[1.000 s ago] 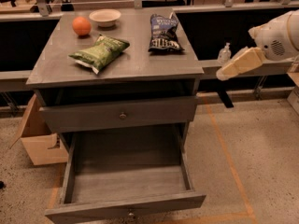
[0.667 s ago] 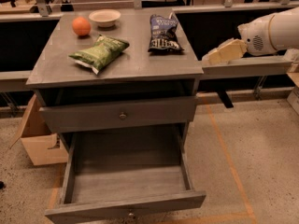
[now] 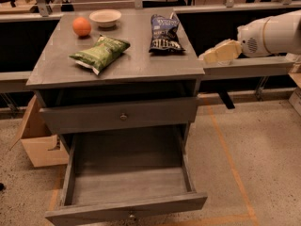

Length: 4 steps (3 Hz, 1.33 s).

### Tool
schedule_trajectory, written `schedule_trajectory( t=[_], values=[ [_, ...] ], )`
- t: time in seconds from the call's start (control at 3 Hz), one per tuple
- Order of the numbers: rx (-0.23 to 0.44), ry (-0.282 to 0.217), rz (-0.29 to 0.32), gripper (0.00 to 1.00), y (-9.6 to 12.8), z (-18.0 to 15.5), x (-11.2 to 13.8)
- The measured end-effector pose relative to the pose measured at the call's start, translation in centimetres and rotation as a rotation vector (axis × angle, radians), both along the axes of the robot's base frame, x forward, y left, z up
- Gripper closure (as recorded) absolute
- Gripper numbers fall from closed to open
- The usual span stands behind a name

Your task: Place blue chip bag into middle drawer

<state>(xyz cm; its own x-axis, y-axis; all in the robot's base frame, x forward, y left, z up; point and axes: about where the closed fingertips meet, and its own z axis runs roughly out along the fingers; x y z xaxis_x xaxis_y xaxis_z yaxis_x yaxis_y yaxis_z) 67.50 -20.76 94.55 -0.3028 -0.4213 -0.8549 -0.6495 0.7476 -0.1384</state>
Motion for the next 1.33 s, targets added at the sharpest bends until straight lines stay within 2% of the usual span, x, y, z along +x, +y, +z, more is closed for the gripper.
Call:
schedule_trajectory(
  t=[0.33, 0.67, 1.0, 1.33],
  values=[
    [0.065, -0.05, -0.067, 0.0, 2.8, -1.2, 5.2],
    [0.111, -0.084, -0.081, 0.0, 6.7, -2.2, 10.1],
    [0.149, -0.083, -0.078, 0.0, 10.6, -3.8, 13.9],
    [0.173, -0.087, -0.071, 0.0, 13.2, -5.2, 17.0]
  ],
)
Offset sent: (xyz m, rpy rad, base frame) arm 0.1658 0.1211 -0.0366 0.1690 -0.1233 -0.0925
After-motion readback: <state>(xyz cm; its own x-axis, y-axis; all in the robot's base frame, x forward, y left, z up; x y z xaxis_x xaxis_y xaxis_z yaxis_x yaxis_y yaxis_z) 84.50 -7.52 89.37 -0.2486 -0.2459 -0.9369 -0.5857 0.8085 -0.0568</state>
